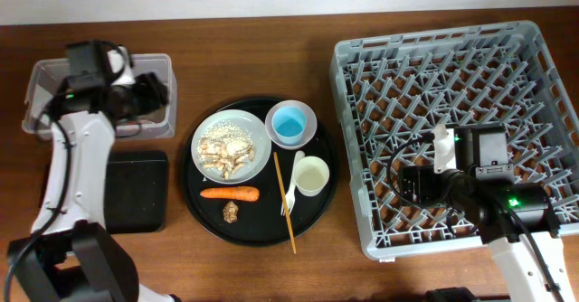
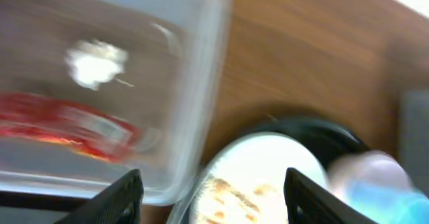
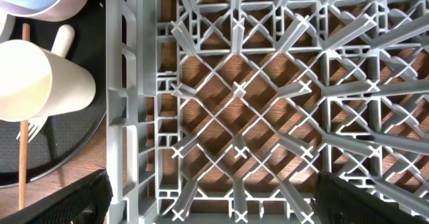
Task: Sort waste into correct bins and load items into the dishwasher rack
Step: 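Grasp the light blue cup from the pink bowl with the left gripper, then hand the blue cup from the left gripper to the right gripper, then place the blue cup upside down in the rack's right side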
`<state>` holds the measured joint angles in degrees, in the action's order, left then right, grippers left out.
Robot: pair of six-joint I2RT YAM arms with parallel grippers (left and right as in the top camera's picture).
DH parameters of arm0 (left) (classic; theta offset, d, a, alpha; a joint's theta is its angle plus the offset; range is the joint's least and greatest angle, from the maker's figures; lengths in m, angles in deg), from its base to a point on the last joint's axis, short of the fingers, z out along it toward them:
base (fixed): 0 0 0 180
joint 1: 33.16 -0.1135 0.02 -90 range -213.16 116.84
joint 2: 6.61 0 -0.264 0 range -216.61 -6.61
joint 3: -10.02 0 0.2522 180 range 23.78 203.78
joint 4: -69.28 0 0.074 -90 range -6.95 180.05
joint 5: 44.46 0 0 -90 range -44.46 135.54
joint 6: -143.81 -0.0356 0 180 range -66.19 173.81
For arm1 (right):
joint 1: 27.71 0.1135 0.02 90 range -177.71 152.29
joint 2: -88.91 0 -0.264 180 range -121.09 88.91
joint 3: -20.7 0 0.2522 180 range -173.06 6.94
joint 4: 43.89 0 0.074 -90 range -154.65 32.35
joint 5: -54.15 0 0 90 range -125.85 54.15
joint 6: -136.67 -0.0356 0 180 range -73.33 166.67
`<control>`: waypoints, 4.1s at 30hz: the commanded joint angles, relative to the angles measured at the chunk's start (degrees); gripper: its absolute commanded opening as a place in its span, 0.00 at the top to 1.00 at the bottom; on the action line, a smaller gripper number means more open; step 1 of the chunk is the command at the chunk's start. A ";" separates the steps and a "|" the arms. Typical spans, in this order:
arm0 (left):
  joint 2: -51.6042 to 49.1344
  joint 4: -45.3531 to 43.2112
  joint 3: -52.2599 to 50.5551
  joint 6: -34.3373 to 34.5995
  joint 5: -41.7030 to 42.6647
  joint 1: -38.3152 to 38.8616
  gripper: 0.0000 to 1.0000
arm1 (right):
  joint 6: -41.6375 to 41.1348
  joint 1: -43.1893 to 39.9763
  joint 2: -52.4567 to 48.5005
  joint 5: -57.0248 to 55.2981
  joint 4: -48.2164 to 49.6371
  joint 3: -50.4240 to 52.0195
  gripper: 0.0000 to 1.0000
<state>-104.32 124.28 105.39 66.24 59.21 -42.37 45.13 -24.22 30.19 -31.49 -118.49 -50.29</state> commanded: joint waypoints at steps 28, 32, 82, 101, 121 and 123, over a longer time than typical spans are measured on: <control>-12.90 -10.10 1.14 -0.94 -6.01 31.52 0.99 | -0.39 0.26 0.11 0.09 0.13 -1.31 0.01; -12.48 -9.18 2.56 -0.96 -6.03 30.69 1.00 | -0.39 0.24 0.11 0.09 0.13 -1.31 0.01; -2.89 -0.22 7.17 -2.86 66.47 23.47 1.00 | 13.07 1.38 -15.32 69.92 35.08 -4.28 0.05; -2.89 -0.02 7.17 -2.89 64.43 23.58 1.00 | 13.09 1.38 -15.32 69.90 37.79 -4.28 0.37; -2.36 16.20 7.17 -3.17 24.92 13.90 0.89 | 2.21 0.04 -14.16 47.69 32.87 -5.66 0.51; -1.46 19.15 7.17 -4.55 20.85 10.88 0.89 | -0.02 -2.25 -13.94 42.88 28.26 -7.63 0.54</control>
<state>-107.47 140.43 112.12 63.66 91.21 -27.66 48.34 -24.16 15.02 19.72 -87.98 -54.49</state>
